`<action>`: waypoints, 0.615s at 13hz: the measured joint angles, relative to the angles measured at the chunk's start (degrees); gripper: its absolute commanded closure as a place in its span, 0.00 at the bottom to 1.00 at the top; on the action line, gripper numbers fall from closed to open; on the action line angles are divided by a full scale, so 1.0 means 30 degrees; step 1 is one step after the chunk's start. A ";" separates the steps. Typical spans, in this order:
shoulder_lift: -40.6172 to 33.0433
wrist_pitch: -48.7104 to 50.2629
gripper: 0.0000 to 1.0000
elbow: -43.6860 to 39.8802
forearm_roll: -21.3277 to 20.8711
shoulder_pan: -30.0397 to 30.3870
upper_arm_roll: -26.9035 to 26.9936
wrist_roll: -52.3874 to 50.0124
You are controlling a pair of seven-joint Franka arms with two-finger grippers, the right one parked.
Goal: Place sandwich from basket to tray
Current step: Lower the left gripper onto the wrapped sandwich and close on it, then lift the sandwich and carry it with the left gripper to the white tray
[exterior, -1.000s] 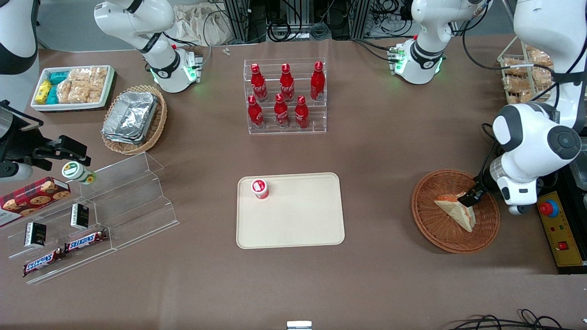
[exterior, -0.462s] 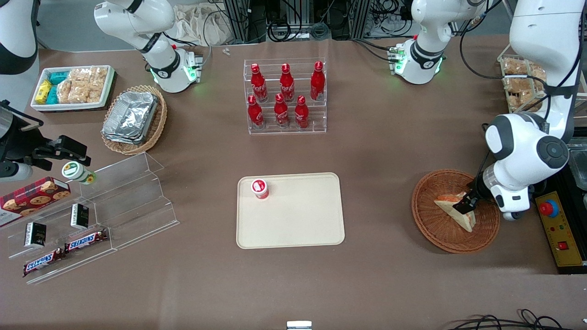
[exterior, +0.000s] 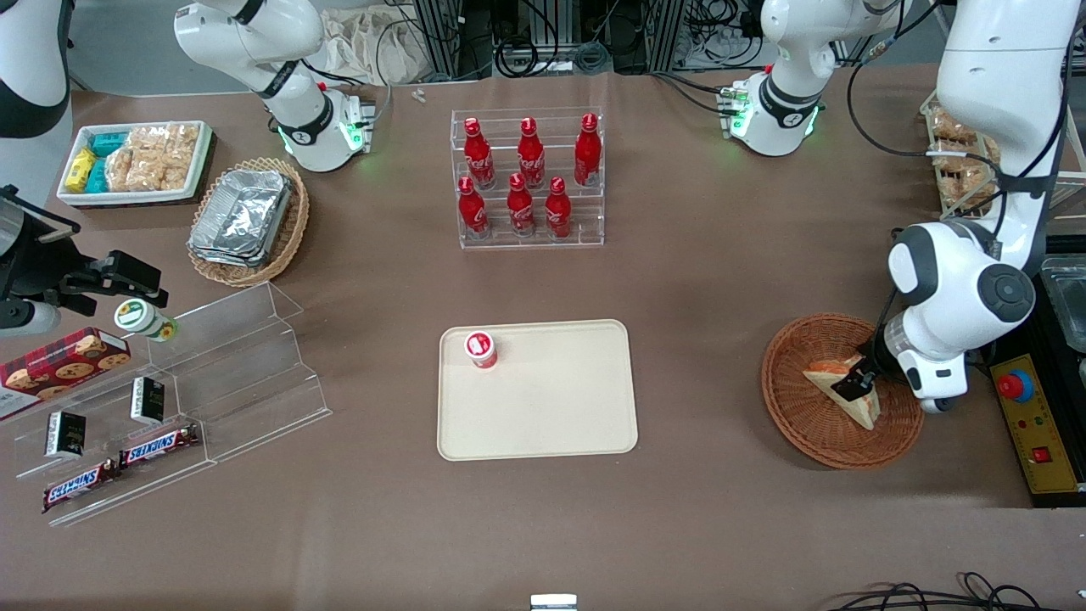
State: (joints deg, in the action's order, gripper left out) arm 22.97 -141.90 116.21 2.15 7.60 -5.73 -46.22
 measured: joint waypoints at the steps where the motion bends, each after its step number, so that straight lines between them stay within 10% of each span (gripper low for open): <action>1: 0.0232 -0.0236 1.00 -0.0008 -0.0079 0.0002 0.0003 0.0002; 8: 0.0016 0.0412 1.00 -0.0893 -0.0174 -0.0011 -0.0032 -0.0269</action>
State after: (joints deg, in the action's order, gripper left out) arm 23.02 -140.67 113.53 1.63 7.57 -5.82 -47.03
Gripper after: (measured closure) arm 0.652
